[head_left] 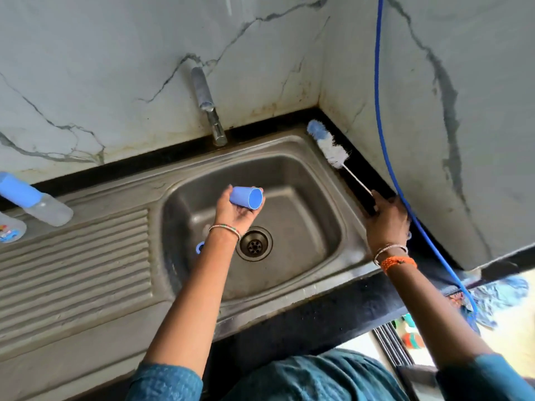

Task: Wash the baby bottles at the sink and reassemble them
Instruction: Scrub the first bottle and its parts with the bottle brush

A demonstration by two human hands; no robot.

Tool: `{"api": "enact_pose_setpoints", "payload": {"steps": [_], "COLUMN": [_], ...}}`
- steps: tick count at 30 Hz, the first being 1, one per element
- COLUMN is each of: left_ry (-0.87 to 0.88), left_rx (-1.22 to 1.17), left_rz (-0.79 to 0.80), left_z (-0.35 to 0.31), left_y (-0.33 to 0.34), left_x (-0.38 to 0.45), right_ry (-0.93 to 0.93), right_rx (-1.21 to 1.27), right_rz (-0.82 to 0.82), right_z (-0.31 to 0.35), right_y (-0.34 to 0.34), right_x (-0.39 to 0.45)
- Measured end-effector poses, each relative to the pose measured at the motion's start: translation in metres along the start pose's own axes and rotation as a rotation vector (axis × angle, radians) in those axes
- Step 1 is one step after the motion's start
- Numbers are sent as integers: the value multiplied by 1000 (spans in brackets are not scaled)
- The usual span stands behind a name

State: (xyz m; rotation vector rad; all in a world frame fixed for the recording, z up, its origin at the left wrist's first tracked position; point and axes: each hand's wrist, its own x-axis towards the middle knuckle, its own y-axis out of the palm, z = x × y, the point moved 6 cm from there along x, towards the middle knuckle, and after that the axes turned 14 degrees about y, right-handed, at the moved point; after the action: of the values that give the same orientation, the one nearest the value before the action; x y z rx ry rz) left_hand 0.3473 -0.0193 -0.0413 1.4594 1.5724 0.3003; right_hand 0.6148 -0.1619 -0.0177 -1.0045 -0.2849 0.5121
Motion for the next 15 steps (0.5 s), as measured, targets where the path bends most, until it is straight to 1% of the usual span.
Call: {"api": "enact_pose_setpoints", "payload": {"steps": [3,5,7,8,10,11,12,14,15], "left_ry": [-60,-115,-174,-203,-257,-284,-313,-386,-427], "left_rx": [70,131,209,245,305,335,367,452,514], "left_rz": [67,97,114,121,119,115,115,142,161], "left_z": [16,25,33,38,45,48,50,55,56], "left_y": [5,2,-4,-7,-15,-18,-21,-25,-28], "left_x": [-2,-3,-5,-6,-9,-9,-10,-15,-19], "right_ry": [110,144,124,113,55,-20,-134,-364,-439], "right_rx": [-19,-96,-205,-232,-197,-136,-45,130,156], "right_rz": [24,-22,-84,-88,-43,8,94,379,516], "right_z": [-17,-22,-17,-11,6,21,40,82,99], "right_y": [0,-2,-4,-3,3,9,17,37,48], "right_x": [11,13,11,7,-6,-18,-33,-71,-89]}}
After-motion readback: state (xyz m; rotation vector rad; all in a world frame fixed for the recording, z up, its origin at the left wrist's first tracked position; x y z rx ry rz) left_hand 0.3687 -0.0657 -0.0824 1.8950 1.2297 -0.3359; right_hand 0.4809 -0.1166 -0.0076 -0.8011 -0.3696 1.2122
